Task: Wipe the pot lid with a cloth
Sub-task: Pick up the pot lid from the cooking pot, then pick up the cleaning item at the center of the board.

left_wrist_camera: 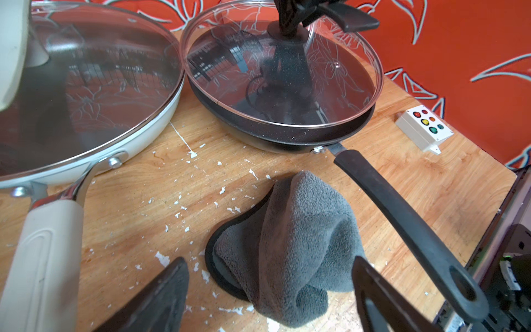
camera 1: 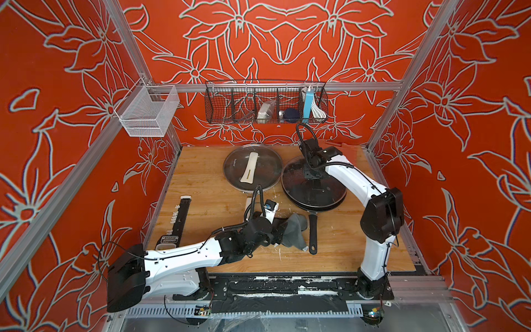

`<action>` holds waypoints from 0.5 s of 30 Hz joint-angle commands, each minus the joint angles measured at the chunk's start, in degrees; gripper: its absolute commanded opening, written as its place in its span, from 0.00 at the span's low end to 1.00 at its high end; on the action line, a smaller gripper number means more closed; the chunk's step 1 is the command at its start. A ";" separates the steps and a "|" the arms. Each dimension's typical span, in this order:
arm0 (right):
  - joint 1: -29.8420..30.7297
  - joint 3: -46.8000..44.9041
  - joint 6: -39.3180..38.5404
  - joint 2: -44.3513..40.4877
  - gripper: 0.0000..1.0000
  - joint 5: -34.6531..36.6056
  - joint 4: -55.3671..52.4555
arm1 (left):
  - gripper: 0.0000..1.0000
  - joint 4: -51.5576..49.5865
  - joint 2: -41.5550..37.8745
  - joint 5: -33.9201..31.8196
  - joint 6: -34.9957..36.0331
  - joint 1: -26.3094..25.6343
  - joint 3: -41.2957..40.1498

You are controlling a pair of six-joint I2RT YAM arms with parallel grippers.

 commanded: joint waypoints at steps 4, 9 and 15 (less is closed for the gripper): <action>-0.11 -1.37 -8.52 -12.91 0.00 0.63 5.37 | 0.88 7.42 2.07 1.01 3.76 -0.39 -2.21; -0.59 -8.54 -12.92 -21.10 0.00 -2.35 10.10 | 0.89 11.03 4.43 1.11 4.67 -0.57 -3.50; -1.35 -12.23 -17.65 -27.02 0.00 -6.20 9.98 | 0.90 13.42 6.46 2.01 6.48 -0.75 -4.31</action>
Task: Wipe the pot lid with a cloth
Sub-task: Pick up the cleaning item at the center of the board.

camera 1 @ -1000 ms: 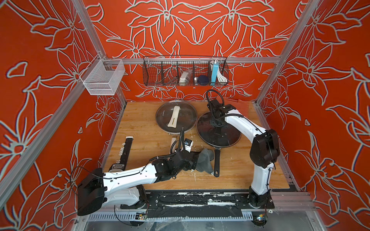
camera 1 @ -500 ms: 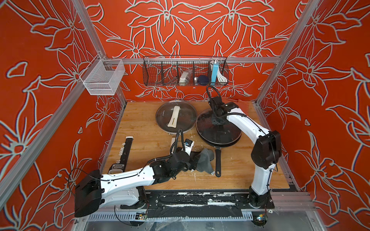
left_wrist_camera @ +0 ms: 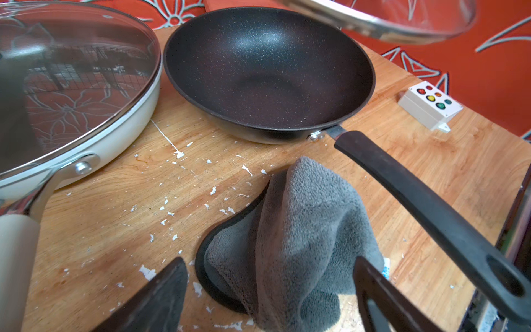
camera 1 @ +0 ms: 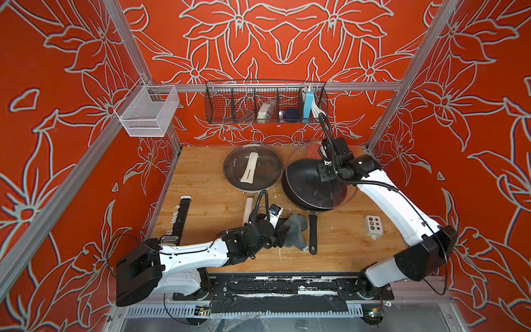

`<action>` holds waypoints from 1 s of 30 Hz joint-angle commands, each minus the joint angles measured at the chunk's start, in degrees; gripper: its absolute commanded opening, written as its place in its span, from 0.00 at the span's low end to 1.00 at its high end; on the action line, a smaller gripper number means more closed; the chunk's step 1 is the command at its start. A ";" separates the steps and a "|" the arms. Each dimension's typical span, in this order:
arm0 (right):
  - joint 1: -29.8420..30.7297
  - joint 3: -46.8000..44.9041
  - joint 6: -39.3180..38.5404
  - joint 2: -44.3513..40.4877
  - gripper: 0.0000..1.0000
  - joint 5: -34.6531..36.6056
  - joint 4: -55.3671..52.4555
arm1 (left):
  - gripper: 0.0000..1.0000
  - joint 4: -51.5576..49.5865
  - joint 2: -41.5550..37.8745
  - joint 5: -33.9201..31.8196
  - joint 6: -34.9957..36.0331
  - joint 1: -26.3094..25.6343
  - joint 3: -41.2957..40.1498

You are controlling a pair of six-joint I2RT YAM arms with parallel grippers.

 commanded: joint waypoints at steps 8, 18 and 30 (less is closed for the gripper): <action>-1.47 -2.69 -4.01 -9.69 0.00 -4.07 3.63 | 0.90 5.90 4.99 1.85 3.93 -0.97 -0.74; -1.63 -3.38 -3.34 -12.98 0.00 -4.78 2.06 | 0.83 3.33 12.57 2.95 2.76 -1.06 3.93; -1.99 -4.86 -3.64 -15.52 0.00 -5.48 1.80 | 0.00 2.80 14.74 4.85 1.36 -1.06 6.61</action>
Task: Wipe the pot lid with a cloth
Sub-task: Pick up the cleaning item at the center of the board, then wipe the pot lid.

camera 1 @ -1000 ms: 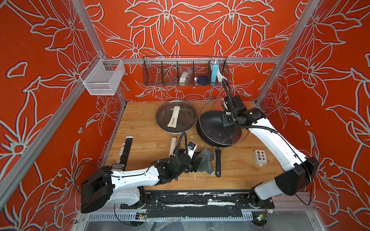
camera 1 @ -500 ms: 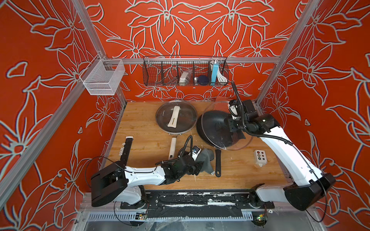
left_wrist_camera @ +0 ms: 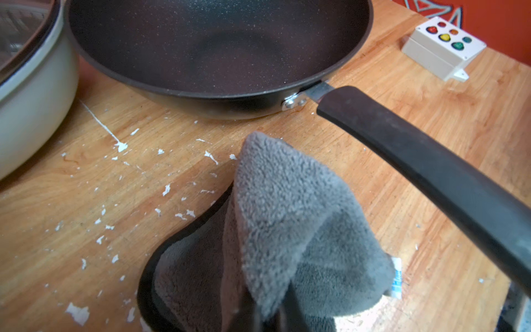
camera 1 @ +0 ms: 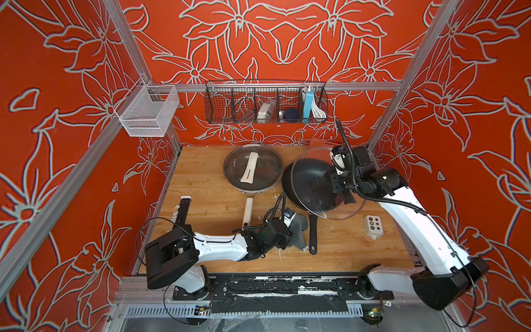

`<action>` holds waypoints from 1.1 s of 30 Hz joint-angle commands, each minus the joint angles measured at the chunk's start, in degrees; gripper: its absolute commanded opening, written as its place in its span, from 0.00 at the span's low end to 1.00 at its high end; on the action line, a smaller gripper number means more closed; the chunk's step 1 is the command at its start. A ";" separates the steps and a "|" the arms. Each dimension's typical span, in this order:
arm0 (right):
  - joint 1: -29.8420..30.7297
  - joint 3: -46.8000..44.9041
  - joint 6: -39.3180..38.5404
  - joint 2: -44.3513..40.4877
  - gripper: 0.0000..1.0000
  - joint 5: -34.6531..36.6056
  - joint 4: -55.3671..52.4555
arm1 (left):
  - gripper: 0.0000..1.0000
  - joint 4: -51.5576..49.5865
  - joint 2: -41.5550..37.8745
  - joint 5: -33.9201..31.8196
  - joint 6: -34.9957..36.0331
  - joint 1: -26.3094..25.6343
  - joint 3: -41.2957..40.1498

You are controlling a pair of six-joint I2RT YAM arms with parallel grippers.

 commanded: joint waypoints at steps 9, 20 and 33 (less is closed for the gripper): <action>-1.33 -7.96 -2.30 -11.06 0.00 -5.16 12.92 | 0.00 -11.61 -15.12 5.98 -0.06 0.98 5.59; -2.81 -16.27 1.63 -19.86 0.00 -16.21 20.92 | 0.00 -16.28 -33.95 25.12 -3.78 17.28 5.64; -2.88 -22.53 6.26 -21.30 0.00 -31.24 35.68 | 0.00 1.96 -31.96 59.18 -22.06 37.28 6.98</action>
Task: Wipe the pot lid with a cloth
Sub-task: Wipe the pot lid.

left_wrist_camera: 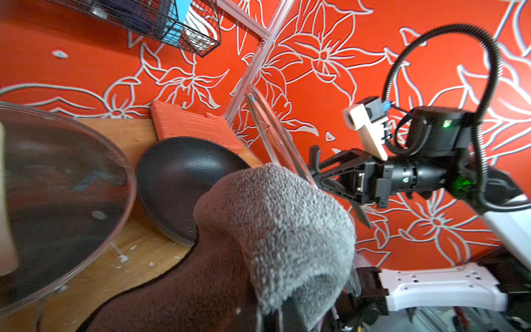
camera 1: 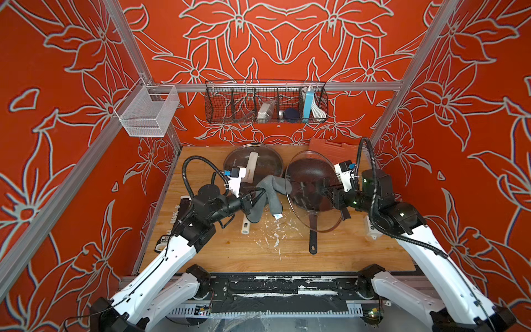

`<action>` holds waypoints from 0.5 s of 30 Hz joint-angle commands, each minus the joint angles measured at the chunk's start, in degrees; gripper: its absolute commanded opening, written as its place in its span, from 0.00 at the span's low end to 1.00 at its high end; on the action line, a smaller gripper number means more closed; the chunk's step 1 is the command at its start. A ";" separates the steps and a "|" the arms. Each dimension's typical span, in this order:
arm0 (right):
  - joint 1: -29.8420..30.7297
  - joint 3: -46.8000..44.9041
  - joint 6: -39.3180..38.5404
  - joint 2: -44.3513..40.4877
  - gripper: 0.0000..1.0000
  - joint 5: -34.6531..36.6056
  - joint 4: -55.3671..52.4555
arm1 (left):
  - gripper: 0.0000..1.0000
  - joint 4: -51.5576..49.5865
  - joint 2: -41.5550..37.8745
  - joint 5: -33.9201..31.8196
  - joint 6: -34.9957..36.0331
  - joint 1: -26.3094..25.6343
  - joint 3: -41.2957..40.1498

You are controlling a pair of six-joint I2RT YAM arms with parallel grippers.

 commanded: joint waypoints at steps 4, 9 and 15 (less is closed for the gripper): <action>-0.39 -1.50 3.46 -0.16 0.00 -7.50 20.64 | 0.00 15.32 4.71 13.54 -9.45 1.29 2.27; -0.41 -1.95 4.87 2.94 0.00 -10.79 25.51 | 0.00 21.31 8.07 15.02 -12.70 1.54 3.79; -0.33 -2.06 6.48 4.88 0.00 -15.08 28.67 | 0.00 24.19 11.11 15.41 -14.36 2.38 6.63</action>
